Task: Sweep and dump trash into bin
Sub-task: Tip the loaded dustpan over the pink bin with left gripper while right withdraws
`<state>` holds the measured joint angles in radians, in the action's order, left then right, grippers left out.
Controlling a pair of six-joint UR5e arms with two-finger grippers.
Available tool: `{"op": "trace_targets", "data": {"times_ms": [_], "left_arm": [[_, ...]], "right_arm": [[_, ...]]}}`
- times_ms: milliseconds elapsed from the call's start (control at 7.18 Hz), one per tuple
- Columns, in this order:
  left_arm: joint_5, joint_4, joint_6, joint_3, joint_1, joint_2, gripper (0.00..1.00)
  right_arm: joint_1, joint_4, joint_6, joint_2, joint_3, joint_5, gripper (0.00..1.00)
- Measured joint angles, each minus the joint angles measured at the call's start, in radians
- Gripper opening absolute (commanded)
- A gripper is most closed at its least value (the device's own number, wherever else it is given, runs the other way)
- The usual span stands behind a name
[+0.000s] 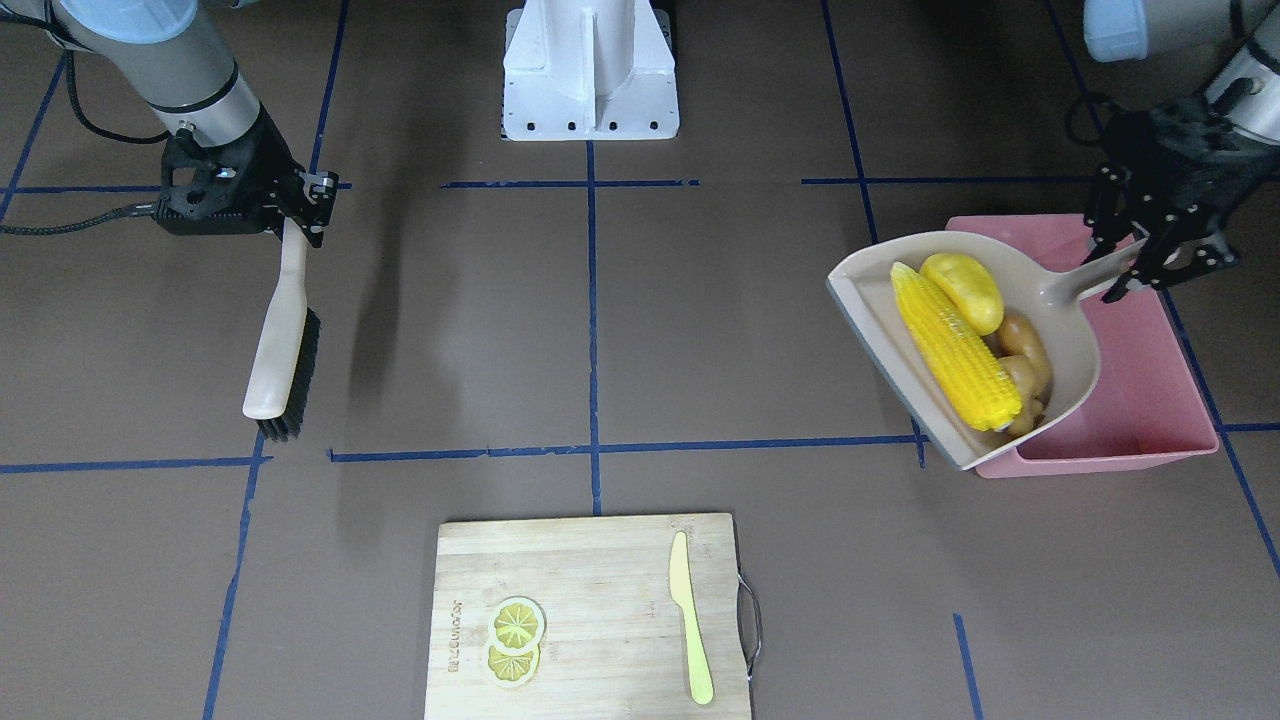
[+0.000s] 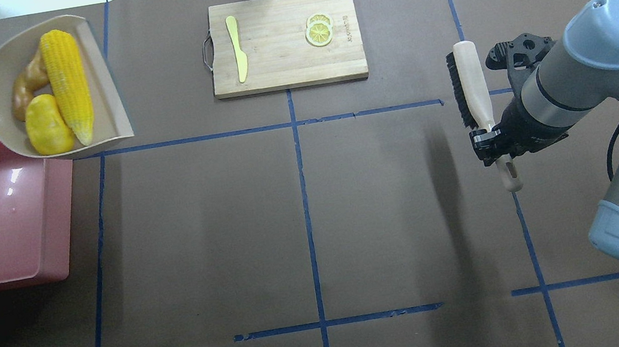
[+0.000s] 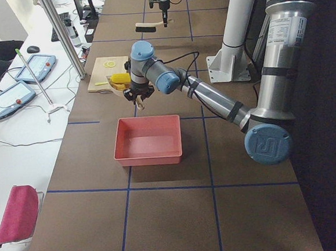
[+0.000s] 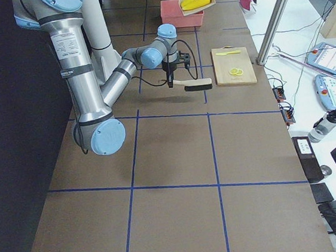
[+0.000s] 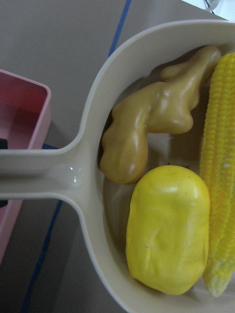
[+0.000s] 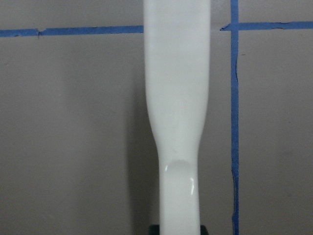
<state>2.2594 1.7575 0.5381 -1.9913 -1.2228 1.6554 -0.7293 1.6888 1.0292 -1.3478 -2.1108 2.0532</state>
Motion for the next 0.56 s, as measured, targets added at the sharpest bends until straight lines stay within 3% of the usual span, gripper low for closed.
{"op": "trace_targets", "data": {"times_ms": [279, 557], "left_arm": [[0.015, -0.003, 0.216, 0.012, -0.127, -0.101, 0.0], [-0.064, -0.005, 0.413, 0.023, -0.183, -0.173, 0.0]], "right_arm": [[-0.002, -0.001, -0.001, 0.0, 0.006, -0.001, 0.0], [-0.002, -0.001, -0.001, 0.0, 0.016, -0.002, 0.0]]}}
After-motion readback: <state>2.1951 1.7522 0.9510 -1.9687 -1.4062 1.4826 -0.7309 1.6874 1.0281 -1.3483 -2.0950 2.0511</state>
